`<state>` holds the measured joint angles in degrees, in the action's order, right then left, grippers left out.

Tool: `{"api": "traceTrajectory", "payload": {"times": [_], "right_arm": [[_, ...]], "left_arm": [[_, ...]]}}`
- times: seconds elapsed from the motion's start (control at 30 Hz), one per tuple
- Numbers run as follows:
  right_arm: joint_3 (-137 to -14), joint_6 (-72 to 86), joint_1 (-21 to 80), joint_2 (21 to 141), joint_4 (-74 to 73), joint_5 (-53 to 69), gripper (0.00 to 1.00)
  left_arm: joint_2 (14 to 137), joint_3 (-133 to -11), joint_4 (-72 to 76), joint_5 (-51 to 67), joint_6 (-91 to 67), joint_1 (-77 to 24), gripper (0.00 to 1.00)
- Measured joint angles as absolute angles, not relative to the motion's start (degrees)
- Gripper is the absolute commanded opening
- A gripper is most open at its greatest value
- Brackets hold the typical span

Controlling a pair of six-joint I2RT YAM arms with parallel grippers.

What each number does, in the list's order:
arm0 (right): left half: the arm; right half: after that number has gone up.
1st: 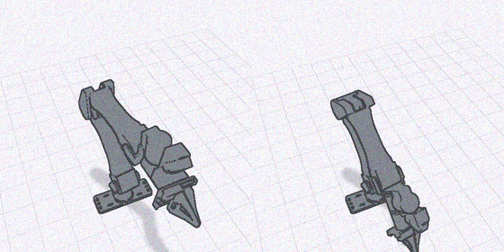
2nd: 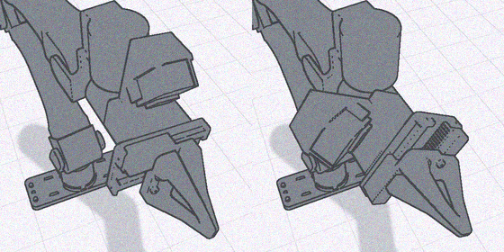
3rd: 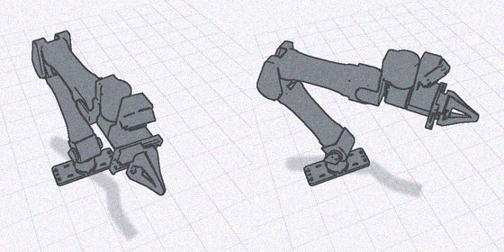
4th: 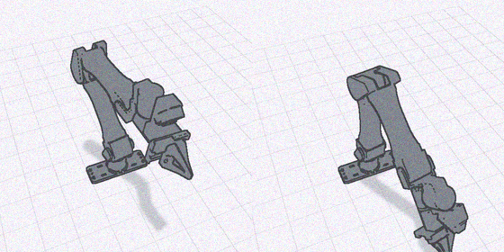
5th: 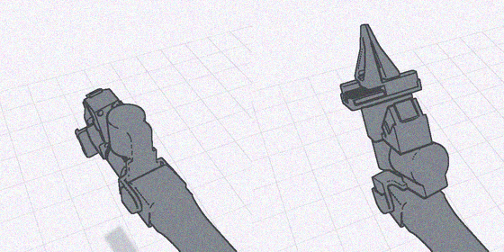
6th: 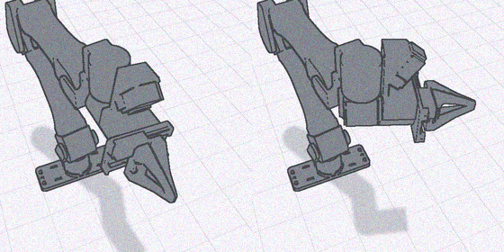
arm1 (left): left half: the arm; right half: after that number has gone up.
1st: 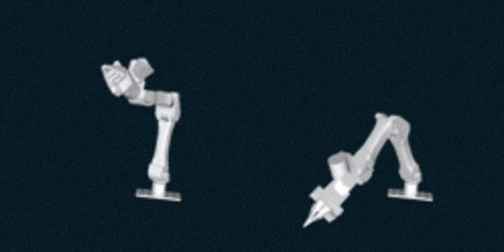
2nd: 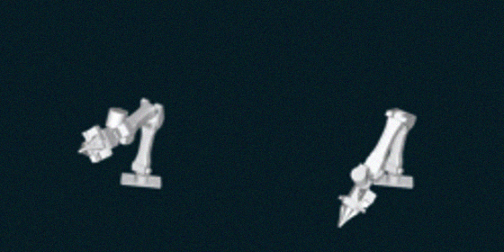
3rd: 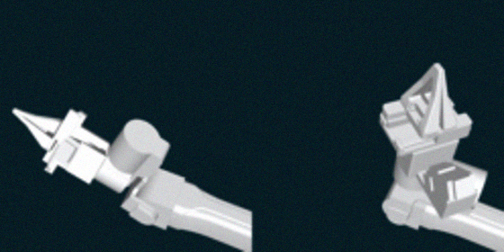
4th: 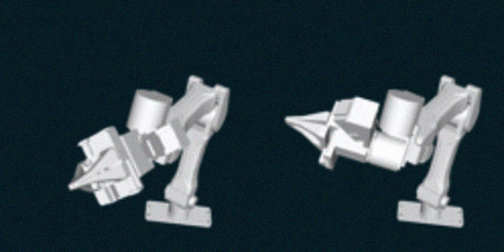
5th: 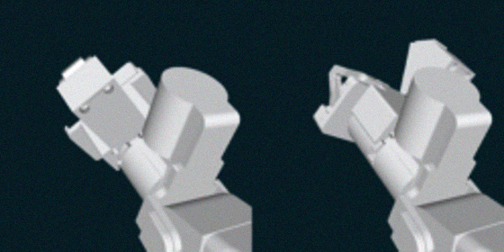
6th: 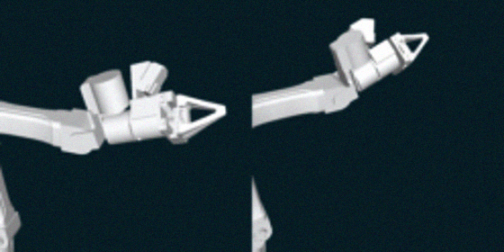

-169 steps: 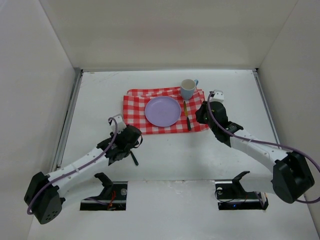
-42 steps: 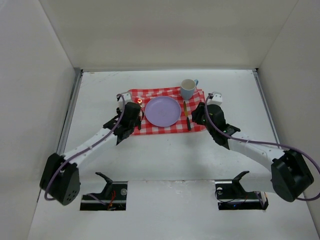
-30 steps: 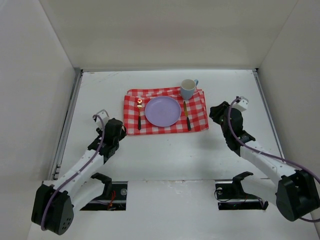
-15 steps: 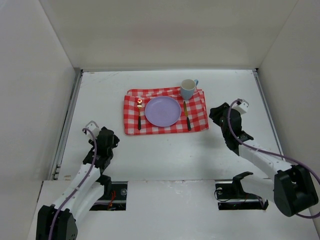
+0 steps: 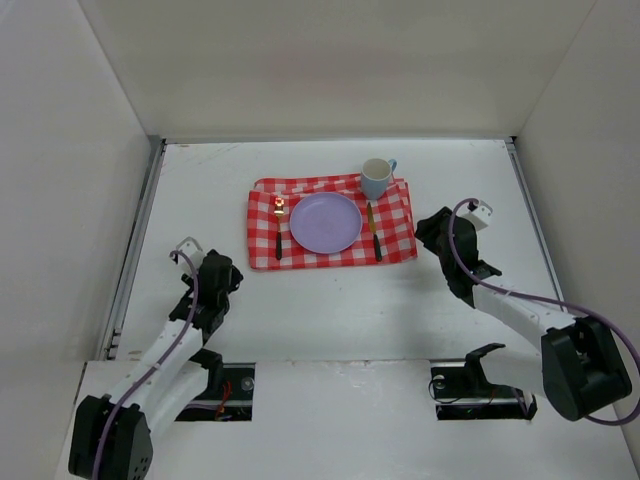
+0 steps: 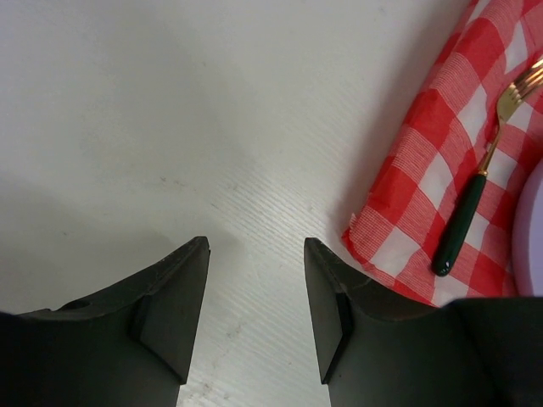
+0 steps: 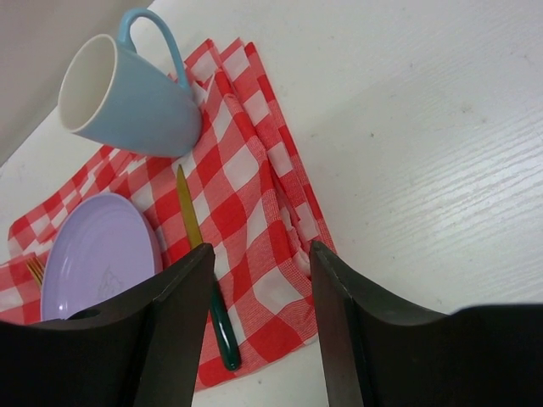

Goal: Set the dinner table for one person

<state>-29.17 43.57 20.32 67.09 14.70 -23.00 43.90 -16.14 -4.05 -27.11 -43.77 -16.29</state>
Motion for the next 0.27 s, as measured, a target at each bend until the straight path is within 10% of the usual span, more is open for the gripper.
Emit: {"api": "traceTrajectory", "payload": {"times": [0.27], "right_arm": [[-29.2,43.5,20.3,66.7,14.8,-23.0,0.57]], "left_arm": [[44.6,-18.3,-3.3,-27.1,-43.1,-18.2,0.46]]}}
